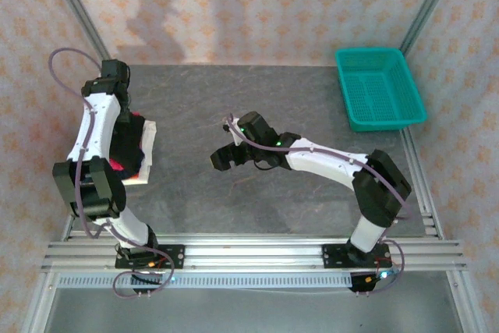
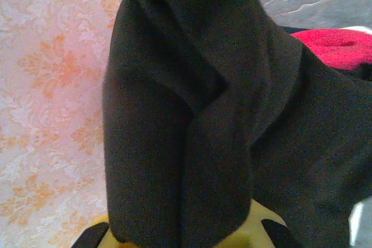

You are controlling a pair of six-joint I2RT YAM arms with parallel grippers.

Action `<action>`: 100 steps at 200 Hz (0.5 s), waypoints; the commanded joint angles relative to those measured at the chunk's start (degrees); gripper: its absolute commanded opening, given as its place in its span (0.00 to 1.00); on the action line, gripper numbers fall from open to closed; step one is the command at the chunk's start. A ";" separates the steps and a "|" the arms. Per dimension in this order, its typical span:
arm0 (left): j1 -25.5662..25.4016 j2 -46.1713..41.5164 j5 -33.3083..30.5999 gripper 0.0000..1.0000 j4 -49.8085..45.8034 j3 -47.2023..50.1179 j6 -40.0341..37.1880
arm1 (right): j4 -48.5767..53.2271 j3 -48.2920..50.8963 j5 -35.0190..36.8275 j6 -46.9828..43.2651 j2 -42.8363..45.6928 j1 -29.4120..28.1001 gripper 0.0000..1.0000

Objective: Fold and stack the t-shirts

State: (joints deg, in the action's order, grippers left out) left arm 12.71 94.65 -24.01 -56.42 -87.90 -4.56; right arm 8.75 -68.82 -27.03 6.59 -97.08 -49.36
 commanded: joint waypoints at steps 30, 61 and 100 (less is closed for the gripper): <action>1.62 4.00 -7.29 0.00 2.68 0.73 3.36 | 1.46 -2.11 0.65 0.26 -0.48 -0.17 0.92; 1.93 7.69 -11.37 0.00 3.41 0.62 4.54 | 1.81 -1.94 1.26 0.53 -0.33 -0.18 0.92; 2.02 5.70 -9.05 0.00 3.56 0.44 5.19 | 1.23 -2.00 1.21 1.63 -0.85 -0.16 0.92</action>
State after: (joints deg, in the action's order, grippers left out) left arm 14.15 103.28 -31.20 -54.26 -87.59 -1.28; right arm 9.67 -69.25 -26.79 7.14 -97.10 -49.36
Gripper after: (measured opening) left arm 0.077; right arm 0.920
